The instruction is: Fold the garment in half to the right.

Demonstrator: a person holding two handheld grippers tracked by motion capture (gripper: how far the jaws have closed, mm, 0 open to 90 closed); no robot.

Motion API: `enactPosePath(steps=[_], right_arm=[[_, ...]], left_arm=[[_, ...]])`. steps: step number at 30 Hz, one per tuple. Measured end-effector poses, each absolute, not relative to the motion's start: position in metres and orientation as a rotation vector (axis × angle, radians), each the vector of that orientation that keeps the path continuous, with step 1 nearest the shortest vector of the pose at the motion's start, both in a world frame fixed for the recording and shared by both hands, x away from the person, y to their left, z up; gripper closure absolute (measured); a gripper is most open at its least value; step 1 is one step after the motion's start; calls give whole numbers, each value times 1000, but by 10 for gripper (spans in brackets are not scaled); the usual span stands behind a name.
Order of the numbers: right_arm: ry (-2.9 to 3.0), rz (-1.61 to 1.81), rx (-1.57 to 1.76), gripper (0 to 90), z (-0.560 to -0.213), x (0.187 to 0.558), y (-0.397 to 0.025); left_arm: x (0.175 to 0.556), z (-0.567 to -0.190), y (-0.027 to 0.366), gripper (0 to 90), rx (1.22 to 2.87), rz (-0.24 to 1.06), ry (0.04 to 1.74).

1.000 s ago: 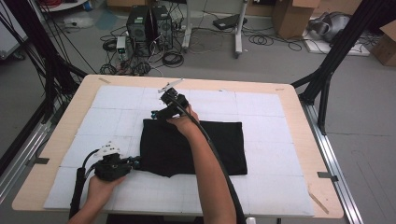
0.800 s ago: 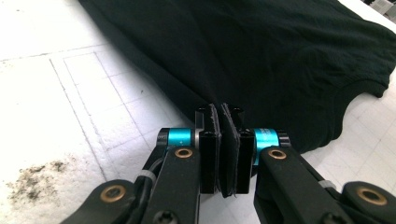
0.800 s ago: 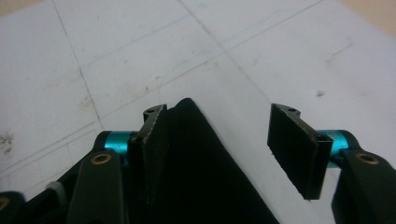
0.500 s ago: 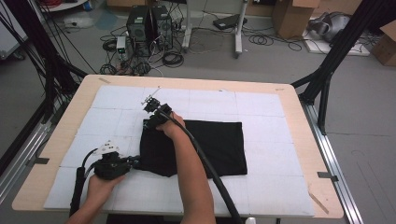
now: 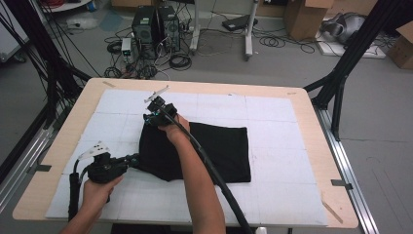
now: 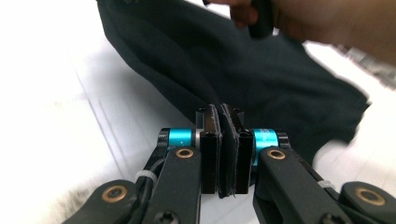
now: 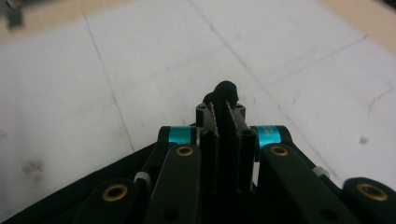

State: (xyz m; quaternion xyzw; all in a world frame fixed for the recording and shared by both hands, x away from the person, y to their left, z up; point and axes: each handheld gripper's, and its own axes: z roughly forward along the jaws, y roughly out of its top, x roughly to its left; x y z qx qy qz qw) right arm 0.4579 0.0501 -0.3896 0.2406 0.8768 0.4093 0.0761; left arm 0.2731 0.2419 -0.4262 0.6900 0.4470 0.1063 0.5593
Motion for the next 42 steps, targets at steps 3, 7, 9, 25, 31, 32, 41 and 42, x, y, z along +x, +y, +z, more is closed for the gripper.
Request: enactPosePath(steps=[3,7,9,25,31,32,41,42], right_arm=[[2586,1291,711,844,-377,455,41],[2526,1385,741,844,-366,452,20],[2509,1413,753,844,-363,452,9],[2344,1467,873,844,-347,447,-71],[2277,1478,897,844,-341,444,-105],[2265,1484,908,844,-341,443,-111],[2194,1446,999,844,-348,433,-170],[2188,1436,1006,844,-350,431,-176]], left_arm=[[271,-418,240,854,1598,247,1023],[269,-405,230,854,1603,258,974],[270,-400,223,854,1611,253,960],[294,-364,139,854,1710,222,836],[302,-357,104,854,1732,193,794],[303,-356,98,854,1736,193,790],[308,-363,49,854,1778,142,754],[308,-365,44,854,1776,138,754]])
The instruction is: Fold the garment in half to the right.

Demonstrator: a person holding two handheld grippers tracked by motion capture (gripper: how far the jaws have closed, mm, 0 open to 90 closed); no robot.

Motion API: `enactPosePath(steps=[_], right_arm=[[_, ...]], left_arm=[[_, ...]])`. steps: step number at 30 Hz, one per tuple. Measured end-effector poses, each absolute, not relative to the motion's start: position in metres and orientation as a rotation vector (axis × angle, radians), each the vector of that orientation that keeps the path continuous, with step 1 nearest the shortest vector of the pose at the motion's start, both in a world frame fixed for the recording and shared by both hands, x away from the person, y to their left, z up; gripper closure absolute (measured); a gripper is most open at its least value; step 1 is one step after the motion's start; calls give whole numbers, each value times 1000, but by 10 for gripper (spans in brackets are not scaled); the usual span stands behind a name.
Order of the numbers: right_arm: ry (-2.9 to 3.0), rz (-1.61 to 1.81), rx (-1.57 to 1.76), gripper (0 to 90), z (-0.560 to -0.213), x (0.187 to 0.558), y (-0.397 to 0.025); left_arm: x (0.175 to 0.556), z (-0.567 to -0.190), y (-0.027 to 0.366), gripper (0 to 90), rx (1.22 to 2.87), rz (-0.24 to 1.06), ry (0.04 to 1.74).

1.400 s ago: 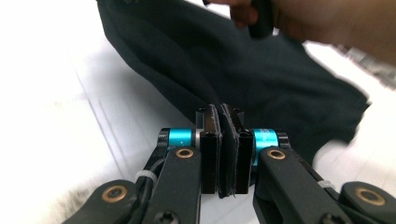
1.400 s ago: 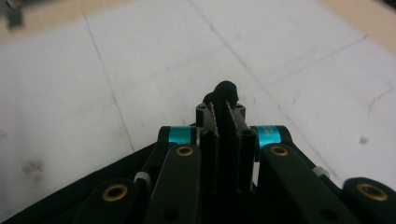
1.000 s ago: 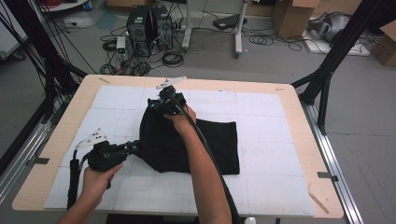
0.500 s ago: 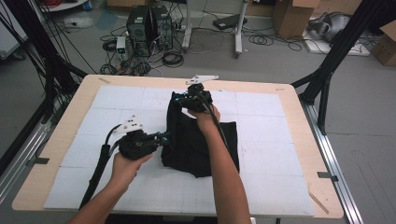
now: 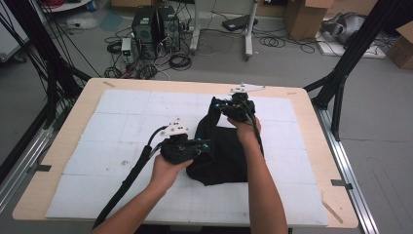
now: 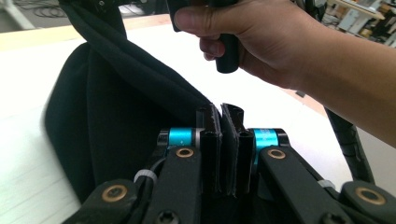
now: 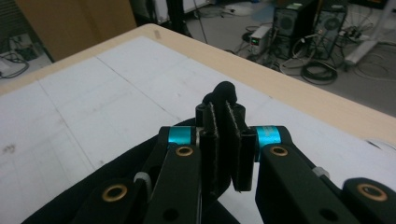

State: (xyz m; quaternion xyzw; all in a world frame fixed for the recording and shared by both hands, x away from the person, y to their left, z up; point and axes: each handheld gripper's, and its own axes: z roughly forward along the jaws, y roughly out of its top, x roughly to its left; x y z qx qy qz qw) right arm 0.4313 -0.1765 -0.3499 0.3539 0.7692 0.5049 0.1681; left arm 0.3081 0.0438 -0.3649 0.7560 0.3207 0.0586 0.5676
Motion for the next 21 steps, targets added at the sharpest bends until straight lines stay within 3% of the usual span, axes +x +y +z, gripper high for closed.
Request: enactPosePath(steps=[21], right_arm=[[2129,1355,1218,837,-404,417,-258]], left_arm=[[315,-405,-38,853,1874,52,732]])
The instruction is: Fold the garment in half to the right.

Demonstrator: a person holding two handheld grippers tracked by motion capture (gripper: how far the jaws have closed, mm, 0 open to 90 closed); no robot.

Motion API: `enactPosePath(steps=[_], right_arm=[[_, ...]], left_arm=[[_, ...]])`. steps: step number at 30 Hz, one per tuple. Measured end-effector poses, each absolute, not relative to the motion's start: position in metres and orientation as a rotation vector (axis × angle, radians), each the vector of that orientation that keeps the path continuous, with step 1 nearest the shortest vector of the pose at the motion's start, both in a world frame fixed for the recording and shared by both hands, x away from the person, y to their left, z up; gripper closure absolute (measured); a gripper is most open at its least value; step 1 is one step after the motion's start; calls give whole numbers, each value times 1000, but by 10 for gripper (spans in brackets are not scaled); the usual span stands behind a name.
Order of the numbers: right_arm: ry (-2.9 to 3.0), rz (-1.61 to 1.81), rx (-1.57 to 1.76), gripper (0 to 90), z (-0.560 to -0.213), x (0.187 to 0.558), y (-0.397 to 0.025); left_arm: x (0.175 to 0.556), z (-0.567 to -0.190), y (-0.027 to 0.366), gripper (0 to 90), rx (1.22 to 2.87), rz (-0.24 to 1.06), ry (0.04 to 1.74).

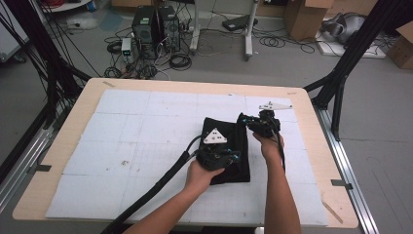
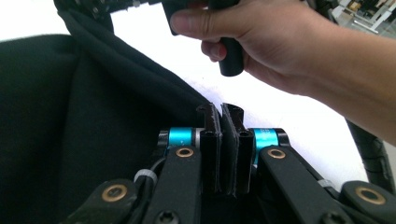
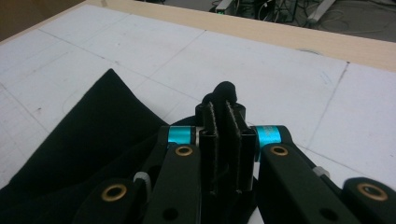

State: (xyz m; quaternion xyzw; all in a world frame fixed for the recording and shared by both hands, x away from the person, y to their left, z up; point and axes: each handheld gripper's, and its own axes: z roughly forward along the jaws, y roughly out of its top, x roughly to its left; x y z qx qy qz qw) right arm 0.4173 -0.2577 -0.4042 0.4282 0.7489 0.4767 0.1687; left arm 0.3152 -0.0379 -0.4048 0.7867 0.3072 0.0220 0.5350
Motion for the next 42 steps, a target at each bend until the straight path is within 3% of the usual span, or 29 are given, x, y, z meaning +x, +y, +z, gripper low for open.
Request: enactPosePath(steps=[3,4,6,8,16,19,22,24,26,31,34,35,38,42], right_arm=[[2107,1371,1275,735,-404,415,-263],[2087,1380,1295,685,-403,414,-267],[2050,1400,1320,647,-399,409,-276],[2022,1402,1325,617,-393,402,-285],[1906,1376,1351,451,-382,356,-319],[1902,1341,1355,370,-382,337,-320],[1976,1294,1319,344,-385,319,-311],[2027,1293,1280,372,-390,308,-301],[2103,1270,1224,482,-394,296,-287],[2225,1223,1117,520,-402,281,-258],[2283,1089,1216,554,-413,286,-249],[2301,1068,1281,583,-417,288,-250],[2350,1043,1307,849,-423,286,-250],[2344,1020,1327,878,-425,277,-259]], left_arm=[[316,-407,-39,835,1862,39,717],[316,-405,-37,774,1848,54,711],[318,-398,-30,562,1827,79,726],[320,-390,-17,474,1801,124,724],[331,-391,63,334,1748,291,821],[331,-395,91,280,1726,333,873],[327,-398,113,240,1706,365,888],[324,-399,124,212,1723,387,889],[319,-401,136,220,1726,393,890],[308,-401,162,232,1715,406,894],[301,-398,175,244,1685,414,896],[299,-397,179,245,1675,415,896],[294,-394,190,249,1657,424,898],[291,-392,205,251,1643,433,908]])
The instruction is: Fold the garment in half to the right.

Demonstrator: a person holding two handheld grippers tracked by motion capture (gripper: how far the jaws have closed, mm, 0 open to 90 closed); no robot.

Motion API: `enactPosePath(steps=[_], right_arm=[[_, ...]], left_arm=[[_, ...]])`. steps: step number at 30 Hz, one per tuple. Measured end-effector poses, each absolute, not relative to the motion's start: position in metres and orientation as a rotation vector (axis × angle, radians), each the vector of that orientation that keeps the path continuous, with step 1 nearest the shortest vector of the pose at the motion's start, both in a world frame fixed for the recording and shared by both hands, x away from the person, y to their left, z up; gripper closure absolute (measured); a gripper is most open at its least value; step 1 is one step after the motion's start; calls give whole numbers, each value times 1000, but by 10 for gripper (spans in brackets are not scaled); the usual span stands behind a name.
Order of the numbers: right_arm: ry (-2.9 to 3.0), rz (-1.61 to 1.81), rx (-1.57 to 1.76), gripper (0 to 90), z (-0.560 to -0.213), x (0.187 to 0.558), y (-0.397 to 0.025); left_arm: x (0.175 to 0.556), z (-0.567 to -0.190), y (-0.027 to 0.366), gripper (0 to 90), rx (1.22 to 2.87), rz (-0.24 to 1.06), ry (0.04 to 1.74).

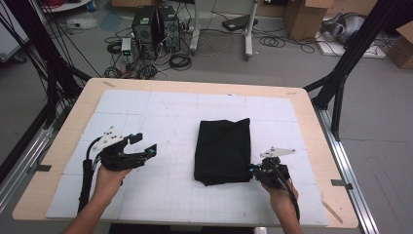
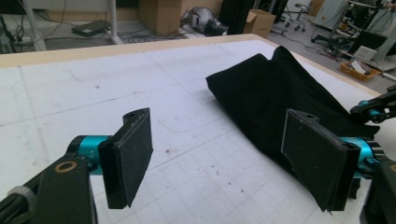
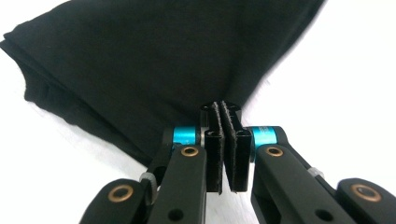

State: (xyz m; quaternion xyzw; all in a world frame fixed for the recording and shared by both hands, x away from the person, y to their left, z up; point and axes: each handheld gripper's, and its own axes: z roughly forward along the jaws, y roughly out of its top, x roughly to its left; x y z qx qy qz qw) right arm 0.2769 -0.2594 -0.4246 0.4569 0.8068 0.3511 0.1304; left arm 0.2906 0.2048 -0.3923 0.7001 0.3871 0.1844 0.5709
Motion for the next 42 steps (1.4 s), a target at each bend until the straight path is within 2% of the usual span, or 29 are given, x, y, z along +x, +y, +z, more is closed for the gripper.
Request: enactPosePath(steps=[5,7,14,19,26,42], right_arm=[[2321,1047,1386,858,-429,271,-272],[2283,1027,1382,631,-427,268,-274],[2038,1191,1284,432,-395,241,-295],[1902,1239,1225,215,-380,217,-307],[1810,1257,1229,172,-381,203,-322],[1778,1246,1231,165,-382,199,-334]], left_arm=[[285,-392,218,254,1638,455,909],[282,-392,223,255,1628,457,909],[274,-392,229,228,1630,444,887],[270,-391,226,197,1614,454,855],[266,-398,226,203,1602,465,851],[258,-403,229,218,1620,465,853]])
